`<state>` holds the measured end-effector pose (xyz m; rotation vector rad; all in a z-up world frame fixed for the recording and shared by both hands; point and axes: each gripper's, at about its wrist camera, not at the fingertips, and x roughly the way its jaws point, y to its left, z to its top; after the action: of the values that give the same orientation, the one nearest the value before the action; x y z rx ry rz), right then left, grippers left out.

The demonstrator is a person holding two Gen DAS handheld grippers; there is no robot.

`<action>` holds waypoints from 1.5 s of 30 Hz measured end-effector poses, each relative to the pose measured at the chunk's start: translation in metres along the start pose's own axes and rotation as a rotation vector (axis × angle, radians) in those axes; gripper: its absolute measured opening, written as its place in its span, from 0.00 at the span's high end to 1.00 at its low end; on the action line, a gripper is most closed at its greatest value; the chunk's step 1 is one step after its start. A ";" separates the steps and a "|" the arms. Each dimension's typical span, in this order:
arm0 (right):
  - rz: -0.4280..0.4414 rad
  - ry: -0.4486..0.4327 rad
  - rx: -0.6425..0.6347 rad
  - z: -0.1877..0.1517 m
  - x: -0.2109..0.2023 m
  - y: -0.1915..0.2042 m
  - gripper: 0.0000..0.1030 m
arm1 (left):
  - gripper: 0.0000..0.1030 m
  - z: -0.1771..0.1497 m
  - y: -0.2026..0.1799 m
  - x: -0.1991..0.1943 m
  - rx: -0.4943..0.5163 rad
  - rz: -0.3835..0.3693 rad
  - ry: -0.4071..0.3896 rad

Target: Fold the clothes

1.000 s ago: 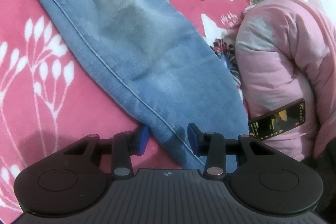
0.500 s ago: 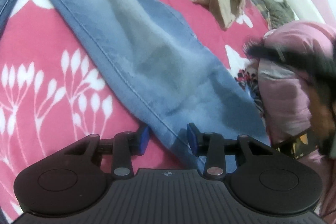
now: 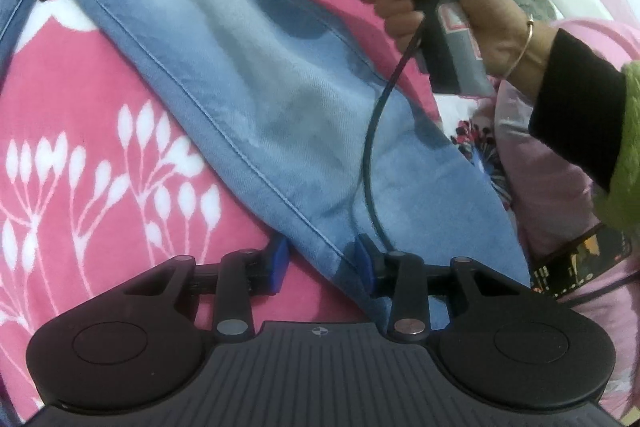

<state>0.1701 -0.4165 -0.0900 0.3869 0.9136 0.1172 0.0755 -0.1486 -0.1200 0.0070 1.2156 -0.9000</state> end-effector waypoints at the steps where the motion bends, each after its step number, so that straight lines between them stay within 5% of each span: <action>1: -0.011 -0.028 -0.025 0.000 -0.005 0.001 0.97 | 0.65 0.000 0.000 0.000 0.007 0.001 0.002; 8: -0.112 -0.095 -0.098 -0.005 0.003 -0.010 0.96 | 0.65 -0.005 -0.005 0.002 0.073 0.004 0.008; 12: -0.037 -0.170 -0.034 0.007 -0.017 -0.009 0.89 | 0.65 -0.006 -0.001 0.000 0.080 -0.011 0.010; 17: 0.042 -0.180 -0.008 0.048 0.006 0.001 0.87 | 0.65 -0.003 0.008 -0.010 0.052 -0.031 -0.010; 22: 0.010 -0.154 -0.064 0.079 0.045 0.016 0.87 | 0.63 0.001 0.015 -0.031 0.085 0.040 -0.140; 25: 0.028 -0.100 0.035 0.097 0.072 0.002 0.86 | 0.62 0.012 0.014 -0.027 0.130 0.063 -0.194; 27: 0.053 -0.078 0.085 0.107 0.086 -0.004 0.72 | 0.62 0.016 0.011 -0.018 0.154 0.072 -0.200; 30: 0.093 -0.051 0.147 0.120 0.103 -0.013 0.66 | 0.62 0.018 0.011 -0.004 0.155 0.084 -0.181; 31: 0.092 -0.038 0.144 0.123 0.109 -0.012 0.70 | 0.62 0.017 0.011 -0.002 0.151 0.088 -0.177; 32: 0.067 -0.029 0.113 0.125 0.113 -0.009 0.87 | 0.62 0.016 0.011 -0.001 0.146 0.092 -0.173; 35: 0.063 -0.113 0.016 0.128 0.104 0.000 0.92 | 0.62 0.014 0.012 0.001 0.139 0.103 -0.164; 40: 0.023 -0.141 0.008 0.130 0.114 -0.004 0.92 | 0.61 0.015 0.011 0.002 0.139 0.123 -0.150; 45: 0.106 -0.251 0.125 0.135 0.098 -0.013 0.90 | 0.61 0.016 0.009 0.004 0.141 0.131 -0.142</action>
<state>0.3360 -0.4402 -0.0943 0.5535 0.6538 0.1063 0.0942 -0.1527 -0.1211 0.1325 1.0061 -0.8554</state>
